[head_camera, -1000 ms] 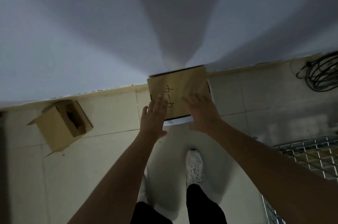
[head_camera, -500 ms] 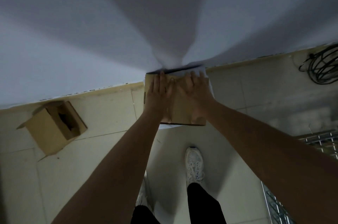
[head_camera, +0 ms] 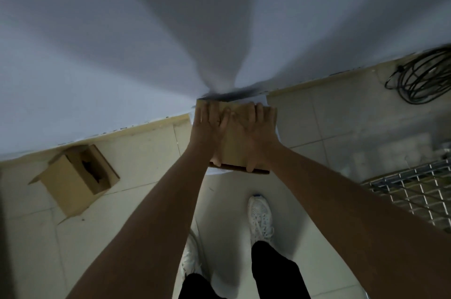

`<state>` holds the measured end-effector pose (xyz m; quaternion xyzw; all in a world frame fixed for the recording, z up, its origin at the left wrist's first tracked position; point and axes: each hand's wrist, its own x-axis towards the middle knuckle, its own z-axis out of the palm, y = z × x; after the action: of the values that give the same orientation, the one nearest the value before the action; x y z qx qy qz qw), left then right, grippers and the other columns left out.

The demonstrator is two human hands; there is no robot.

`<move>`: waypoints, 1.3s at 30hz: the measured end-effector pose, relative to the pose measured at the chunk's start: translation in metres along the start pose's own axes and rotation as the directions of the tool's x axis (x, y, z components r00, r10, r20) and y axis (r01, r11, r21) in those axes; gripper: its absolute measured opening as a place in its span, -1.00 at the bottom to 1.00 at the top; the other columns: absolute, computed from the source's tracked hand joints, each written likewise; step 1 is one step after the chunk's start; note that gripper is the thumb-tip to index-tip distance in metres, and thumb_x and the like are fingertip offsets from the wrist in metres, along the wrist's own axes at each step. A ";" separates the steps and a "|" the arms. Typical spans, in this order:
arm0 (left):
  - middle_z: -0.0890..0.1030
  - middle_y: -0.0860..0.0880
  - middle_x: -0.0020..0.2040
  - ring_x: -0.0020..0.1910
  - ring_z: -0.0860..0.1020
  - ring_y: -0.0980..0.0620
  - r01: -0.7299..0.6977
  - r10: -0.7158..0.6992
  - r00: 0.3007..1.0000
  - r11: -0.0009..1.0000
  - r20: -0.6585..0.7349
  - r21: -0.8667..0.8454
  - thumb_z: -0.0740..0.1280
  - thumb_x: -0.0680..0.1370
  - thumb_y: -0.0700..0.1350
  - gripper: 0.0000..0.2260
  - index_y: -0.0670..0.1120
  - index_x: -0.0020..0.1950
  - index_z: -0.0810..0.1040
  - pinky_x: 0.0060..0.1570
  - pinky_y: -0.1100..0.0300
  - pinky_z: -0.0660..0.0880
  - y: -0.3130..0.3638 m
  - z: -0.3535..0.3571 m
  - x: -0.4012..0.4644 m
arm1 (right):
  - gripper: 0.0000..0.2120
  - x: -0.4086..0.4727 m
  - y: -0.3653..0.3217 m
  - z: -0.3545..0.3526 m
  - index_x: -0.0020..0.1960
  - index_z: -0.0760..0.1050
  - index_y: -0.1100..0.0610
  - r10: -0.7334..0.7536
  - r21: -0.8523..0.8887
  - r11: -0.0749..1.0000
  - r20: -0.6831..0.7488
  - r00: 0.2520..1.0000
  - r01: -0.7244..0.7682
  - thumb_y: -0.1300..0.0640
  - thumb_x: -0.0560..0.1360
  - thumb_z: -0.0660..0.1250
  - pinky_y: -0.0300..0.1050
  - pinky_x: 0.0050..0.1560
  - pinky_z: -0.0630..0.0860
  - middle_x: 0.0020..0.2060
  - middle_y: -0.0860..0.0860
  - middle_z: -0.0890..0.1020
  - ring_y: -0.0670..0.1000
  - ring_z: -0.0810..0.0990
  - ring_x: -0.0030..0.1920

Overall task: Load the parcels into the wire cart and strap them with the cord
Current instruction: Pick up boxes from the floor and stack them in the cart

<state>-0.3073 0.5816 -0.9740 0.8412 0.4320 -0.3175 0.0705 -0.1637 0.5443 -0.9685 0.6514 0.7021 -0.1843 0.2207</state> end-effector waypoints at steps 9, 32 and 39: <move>-0.27 -0.35 0.51 0.50 -0.27 -0.33 -0.143 0.144 0.987 0.989 -0.070 0.024 0.41 0.10 0.51 0.36 -0.12 0.54 -0.31 0.46 -0.26 -0.21 -0.003 -0.096 -0.068 | 0.33 -0.073 0.034 -0.098 0.44 0.25 0.14 -0.023 -0.133 0.991 -0.057 0.998 0.015 -0.33 -0.20 0.61 0.38 0.28 0.29 0.37 0.31 0.26 0.31 0.32 0.34; -0.11 -0.24 0.54 0.50 -0.10 -0.32 -0.556 0.725 0.660 0.648 -0.198 0.521 0.50 0.06 0.42 0.27 -0.01 0.52 -0.12 0.43 -0.28 -0.05 0.160 -0.474 -0.397 | -0.19 -0.571 0.103 -0.326 0.57 -0.22 -0.04 0.578 0.182 0.807 -0.048 0.814 -0.562 -0.15 0.55 0.23 0.40 0.42 -0.07 0.49 0.39 -0.17 0.36 -0.15 0.51; -0.12 -0.25 0.55 0.50 -0.10 -0.34 -0.617 0.900 0.423 0.371 -0.104 0.694 0.47 0.04 0.47 0.32 -0.04 0.54 -0.17 0.41 -0.35 -0.03 0.371 -0.511 -0.499 | 0.23 -0.776 0.174 -0.255 0.55 -0.33 0.00 0.795 0.268 0.564 0.079 0.602 -0.781 -0.22 0.28 0.52 0.41 0.43 -0.09 0.49 0.38 -0.22 0.37 -0.22 0.51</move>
<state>0.0085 0.2135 -0.3315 0.9704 -0.1365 -0.1397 -0.1420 0.0333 0.0510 -0.3236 0.9241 0.3105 -0.1455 0.1689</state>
